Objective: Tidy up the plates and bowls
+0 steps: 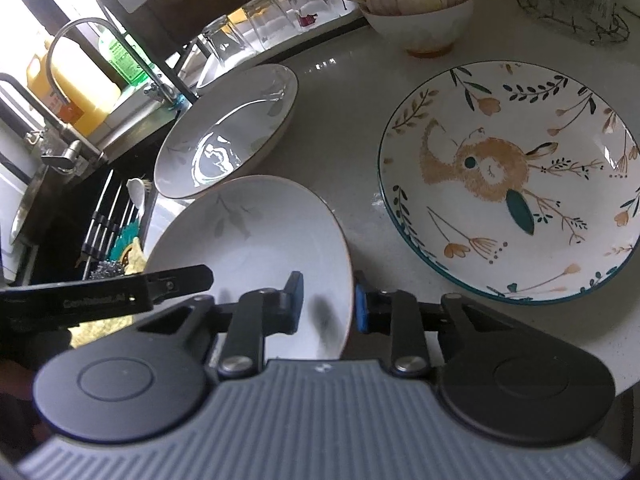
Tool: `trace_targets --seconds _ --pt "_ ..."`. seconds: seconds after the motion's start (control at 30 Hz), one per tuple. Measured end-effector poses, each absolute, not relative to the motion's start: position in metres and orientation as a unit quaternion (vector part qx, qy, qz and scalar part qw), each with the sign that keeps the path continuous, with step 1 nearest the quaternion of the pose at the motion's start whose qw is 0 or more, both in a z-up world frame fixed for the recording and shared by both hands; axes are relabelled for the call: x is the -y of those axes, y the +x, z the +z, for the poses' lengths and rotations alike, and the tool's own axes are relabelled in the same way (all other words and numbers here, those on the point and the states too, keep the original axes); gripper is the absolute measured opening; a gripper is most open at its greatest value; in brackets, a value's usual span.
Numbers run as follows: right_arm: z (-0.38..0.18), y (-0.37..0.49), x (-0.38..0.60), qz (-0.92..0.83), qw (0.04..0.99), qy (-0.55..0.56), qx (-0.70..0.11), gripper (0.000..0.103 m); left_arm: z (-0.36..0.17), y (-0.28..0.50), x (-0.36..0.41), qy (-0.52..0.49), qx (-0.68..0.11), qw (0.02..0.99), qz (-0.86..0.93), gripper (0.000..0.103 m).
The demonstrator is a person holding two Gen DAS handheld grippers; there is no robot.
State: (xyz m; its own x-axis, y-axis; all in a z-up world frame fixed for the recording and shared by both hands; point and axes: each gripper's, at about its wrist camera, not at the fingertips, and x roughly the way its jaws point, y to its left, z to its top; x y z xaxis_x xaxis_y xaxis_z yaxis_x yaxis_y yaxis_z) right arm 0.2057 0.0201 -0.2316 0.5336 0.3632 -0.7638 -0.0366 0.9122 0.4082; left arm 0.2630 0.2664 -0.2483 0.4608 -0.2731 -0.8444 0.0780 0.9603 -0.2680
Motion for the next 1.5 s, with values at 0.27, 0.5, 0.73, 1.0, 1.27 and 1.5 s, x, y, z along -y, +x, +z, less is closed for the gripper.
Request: trace_targets --seconds 0.27,0.5,0.73,1.0,1.27,1.5 --pt "-0.218 0.209 -0.020 0.109 0.852 0.175 -0.481 0.029 -0.243 0.266 -0.271 -0.121 -0.527 0.835 -0.100 0.060" --pt "-0.187 0.212 -0.011 0.104 0.853 0.183 -0.477 0.029 -0.215 0.269 -0.268 -0.132 -0.529 0.831 -0.108 0.060" --pt "-0.153 0.221 0.011 0.098 0.860 0.182 -0.467 0.029 -0.175 0.290 -0.246 -0.139 -0.512 0.839 -0.122 0.060" --pt "-0.131 0.232 0.061 0.100 0.869 0.201 -0.440 0.029 -0.148 0.314 -0.192 -0.131 -0.498 0.849 -0.120 0.059" --pt "-0.138 0.246 0.111 0.123 0.871 0.179 -0.441 0.029 -0.157 0.326 -0.132 -0.108 -0.505 0.850 -0.108 0.059" --pt "-0.163 0.259 0.139 0.138 0.874 0.141 -0.444 0.029 -0.192 0.330 -0.094 -0.108 -0.522 0.841 -0.094 0.059"
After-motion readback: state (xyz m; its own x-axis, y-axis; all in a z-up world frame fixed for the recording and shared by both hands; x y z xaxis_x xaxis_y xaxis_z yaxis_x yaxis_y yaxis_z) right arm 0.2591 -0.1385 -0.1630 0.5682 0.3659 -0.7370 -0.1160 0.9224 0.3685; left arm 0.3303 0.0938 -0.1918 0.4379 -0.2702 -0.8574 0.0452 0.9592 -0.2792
